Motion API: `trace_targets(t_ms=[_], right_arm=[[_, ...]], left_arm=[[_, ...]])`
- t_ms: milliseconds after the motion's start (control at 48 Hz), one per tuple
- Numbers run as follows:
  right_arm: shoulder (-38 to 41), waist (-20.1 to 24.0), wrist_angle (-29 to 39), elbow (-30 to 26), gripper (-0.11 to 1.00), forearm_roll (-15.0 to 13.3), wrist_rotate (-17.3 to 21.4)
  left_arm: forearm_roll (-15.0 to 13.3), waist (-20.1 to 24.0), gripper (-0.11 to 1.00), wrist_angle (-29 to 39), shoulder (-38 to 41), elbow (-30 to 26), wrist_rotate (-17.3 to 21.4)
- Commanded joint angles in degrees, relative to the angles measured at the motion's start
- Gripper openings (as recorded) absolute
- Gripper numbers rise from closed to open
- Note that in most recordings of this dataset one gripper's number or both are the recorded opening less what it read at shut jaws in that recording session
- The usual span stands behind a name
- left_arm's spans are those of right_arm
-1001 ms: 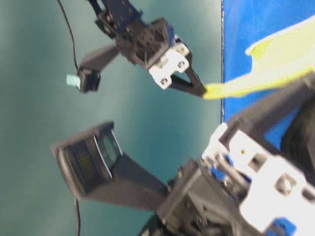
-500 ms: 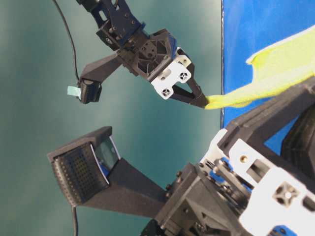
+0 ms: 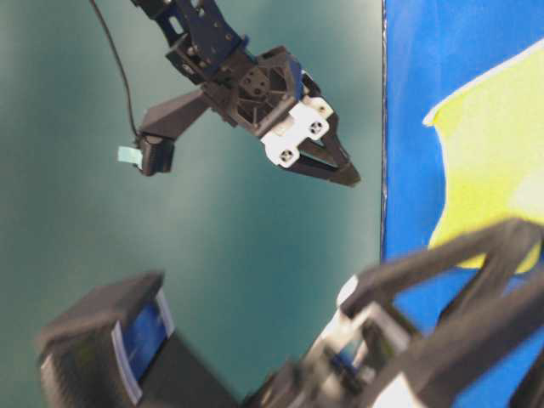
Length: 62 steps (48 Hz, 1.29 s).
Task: Fold the yellow towel.
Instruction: 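Lay the strip down, release, and pull both grippers outward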
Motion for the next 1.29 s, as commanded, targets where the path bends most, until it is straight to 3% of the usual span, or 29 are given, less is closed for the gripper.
trace_targets(t_ms=[0,125,292,667,917,1272], right_arm=[[-3.6,0.2,0.8,0.1,0.60,-0.2,0.4],[-7.6,0.9,2.1,1.8,0.60,0.1,0.6],[-14.7,3.4,2.2,5.4,0.60,0.3,1.1],[-34.6,6.1,-7.0,19.3,0.60,0.4,2.4],[-42.3,5.5,-19.2,28.9,0.60,0.5,2.3],[-41.6,5.2,-18.2,28.2,0.60,0.6,2.4]], left_arm=[[0.2,-0.1,0.81,3.6,-5.0,0.8,-0.2],[0.2,0.0,0.81,8.0,-11.2,3.5,-0.4],[0.2,1.5,0.81,7.8,-21.3,8.8,-0.4],[0.3,11.2,0.81,-4.2,-40.3,22.1,2.6],[0.3,15.5,0.81,-11.4,-44.5,29.2,3.9],[0.3,15.8,0.81,-13.3,-43.9,28.9,3.9]])
